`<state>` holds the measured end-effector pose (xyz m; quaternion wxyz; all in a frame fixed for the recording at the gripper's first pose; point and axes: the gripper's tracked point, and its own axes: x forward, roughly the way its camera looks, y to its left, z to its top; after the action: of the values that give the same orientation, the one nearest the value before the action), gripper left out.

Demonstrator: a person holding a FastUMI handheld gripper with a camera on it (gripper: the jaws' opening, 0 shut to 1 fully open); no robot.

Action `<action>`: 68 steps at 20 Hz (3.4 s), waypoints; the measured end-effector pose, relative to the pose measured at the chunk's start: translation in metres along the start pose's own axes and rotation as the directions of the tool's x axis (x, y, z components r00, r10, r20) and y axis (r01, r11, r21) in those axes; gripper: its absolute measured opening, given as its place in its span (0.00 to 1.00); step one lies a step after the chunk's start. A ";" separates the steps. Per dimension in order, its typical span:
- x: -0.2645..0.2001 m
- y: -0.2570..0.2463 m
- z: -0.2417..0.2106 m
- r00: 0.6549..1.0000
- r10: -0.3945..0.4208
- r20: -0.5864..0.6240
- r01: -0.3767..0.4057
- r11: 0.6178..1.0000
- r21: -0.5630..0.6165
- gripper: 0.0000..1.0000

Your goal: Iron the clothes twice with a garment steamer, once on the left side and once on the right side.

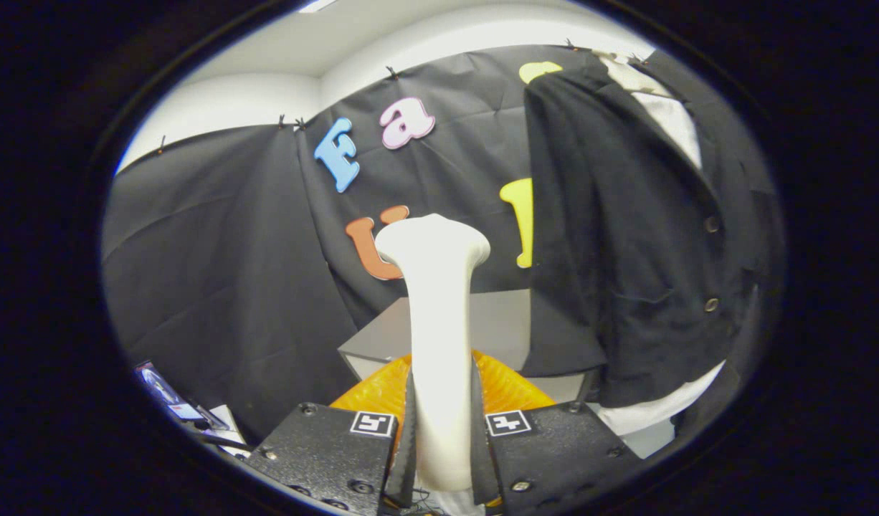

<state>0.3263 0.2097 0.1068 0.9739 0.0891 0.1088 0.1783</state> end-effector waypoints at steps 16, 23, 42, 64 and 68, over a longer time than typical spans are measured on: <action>-0.165 -0.149 0.099 0.923 -0.298 0.244 0.303 0.953 0.020 0.33; -0.112 -0.188 0.144 0.907 -0.337 0.252 0.348 0.938 0.003 0.33; -0.041 -0.223 0.100 0.891 -0.414 0.186 0.431 0.900 -0.067 0.33; -0.039 -0.261 -0.048 0.874 -0.486 -0.009 0.481 0.868 -0.126 0.33; -0.037 -0.264 -0.071 0.870 -0.491 -0.041 0.482 0.865 -0.137 0.33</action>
<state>0.3615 -0.0377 -0.0112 0.9862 -0.0076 0.1530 -0.0635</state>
